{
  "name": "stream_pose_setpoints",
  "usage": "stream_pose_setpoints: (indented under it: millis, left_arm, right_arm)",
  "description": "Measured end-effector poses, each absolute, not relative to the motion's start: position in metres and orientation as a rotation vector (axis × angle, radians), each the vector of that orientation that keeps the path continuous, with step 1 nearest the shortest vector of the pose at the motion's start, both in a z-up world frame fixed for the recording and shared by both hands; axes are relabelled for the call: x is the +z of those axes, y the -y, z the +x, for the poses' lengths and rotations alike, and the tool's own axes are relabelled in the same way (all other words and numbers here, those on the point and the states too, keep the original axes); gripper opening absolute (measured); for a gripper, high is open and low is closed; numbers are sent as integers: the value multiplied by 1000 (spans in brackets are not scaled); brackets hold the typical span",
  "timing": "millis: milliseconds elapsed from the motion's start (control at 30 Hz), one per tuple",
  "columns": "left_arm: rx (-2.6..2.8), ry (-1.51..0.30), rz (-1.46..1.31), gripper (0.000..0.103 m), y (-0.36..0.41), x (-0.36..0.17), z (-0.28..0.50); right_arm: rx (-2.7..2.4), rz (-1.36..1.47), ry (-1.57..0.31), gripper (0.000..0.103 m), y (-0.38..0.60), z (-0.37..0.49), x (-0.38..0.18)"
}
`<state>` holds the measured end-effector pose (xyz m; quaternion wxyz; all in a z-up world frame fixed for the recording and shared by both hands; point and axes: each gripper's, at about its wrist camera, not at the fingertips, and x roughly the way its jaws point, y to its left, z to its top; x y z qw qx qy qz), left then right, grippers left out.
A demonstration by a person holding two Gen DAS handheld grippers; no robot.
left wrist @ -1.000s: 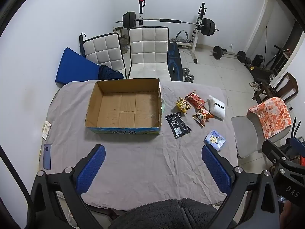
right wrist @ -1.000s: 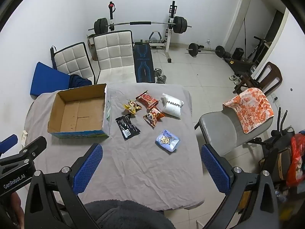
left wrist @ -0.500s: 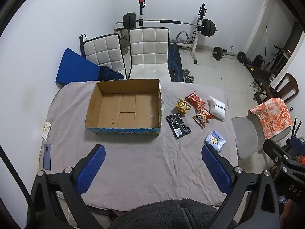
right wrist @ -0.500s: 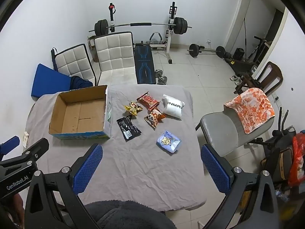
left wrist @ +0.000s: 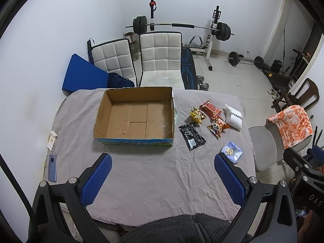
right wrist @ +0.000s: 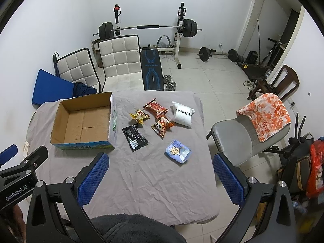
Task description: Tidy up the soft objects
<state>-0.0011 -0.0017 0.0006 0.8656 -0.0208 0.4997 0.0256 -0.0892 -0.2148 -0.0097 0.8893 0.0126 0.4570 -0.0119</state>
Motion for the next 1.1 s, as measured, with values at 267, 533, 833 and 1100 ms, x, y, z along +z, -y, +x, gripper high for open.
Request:
stream_pose_setpoints:
  millis: [267, 533, 833, 1100]
  left_arm:
    - [53, -1045, -38, 103, 2, 2, -2]
    - [54, -1042, -33, 103, 3, 2, -1]
    - [53, -1042, -30, 103, 4, 3, -1]
    - [55, -1043, -29, 103, 4, 4, 0]
  right_arm:
    - [-26, 27, -946, 103, 218, -89, -11]
    - [-30, 29, -944, 103, 219, -89, -12]
    - [-31, 38, -940, 103, 222, -89, -13]
    - [-27, 38, -938, 103, 221, -89, -14]
